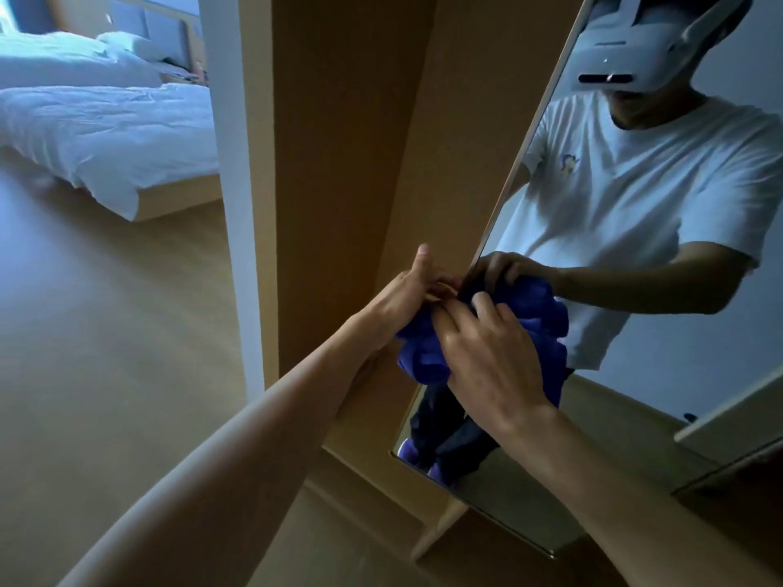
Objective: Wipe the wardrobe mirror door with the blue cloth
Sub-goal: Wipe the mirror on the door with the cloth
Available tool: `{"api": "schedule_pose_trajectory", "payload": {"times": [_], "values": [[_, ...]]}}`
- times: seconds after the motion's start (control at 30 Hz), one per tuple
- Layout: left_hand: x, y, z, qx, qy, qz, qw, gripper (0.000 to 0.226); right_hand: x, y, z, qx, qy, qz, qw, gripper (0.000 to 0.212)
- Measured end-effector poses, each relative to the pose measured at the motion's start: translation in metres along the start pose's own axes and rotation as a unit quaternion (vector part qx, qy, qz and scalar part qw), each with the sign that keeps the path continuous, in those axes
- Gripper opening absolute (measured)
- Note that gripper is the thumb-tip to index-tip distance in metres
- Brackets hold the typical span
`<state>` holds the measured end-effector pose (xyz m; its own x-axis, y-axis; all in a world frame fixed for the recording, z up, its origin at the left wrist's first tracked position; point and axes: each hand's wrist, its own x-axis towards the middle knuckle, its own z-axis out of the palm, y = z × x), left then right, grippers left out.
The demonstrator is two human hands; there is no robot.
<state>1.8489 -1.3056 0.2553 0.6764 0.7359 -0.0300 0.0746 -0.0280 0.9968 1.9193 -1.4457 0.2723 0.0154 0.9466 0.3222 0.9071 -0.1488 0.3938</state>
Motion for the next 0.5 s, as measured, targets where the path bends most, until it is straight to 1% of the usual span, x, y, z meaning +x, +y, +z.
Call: {"api": "schedule_pose_trajectory", "payload": {"times": [0.07,0.2,0.3,0.37,0.4,0.5], "values": [[-0.002,0.000,0.001,0.012,0.002,-0.007,1.000,0.076,-0.005,0.000,0.008,-0.010,0.005,-0.008,1.000,0.036],[-0.004,-0.004,0.010,0.007,0.031,0.002,0.999,0.076,-0.014,-0.009,0.031,-0.030,-0.047,-0.028,0.998,0.035],[-0.004,-0.011,0.017,0.017,0.055,0.022,0.998,0.083,-0.023,-0.020,0.058,-0.024,-0.094,-0.056,0.994,0.044],[-0.004,-0.017,0.019,0.012,0.059,0.029,0.998,0.081,-0.026,-0.026,0.074,-0.017,-0.113,-0.064,0.991,0.052],[-0.004,-0.020,0.019,0.009,0.058,0.029,0.998,0.080,-0.028,-0.030,0.079,-0.015,-0.119,-0.065,0.991,0.053],[-0.006,-0.025,0.019,-0.003,0.057,0.027,0.998,0.084,-0.030,-0.039,0.089,-0.021,-0.140,-0.074,0.987,0.042]]}}
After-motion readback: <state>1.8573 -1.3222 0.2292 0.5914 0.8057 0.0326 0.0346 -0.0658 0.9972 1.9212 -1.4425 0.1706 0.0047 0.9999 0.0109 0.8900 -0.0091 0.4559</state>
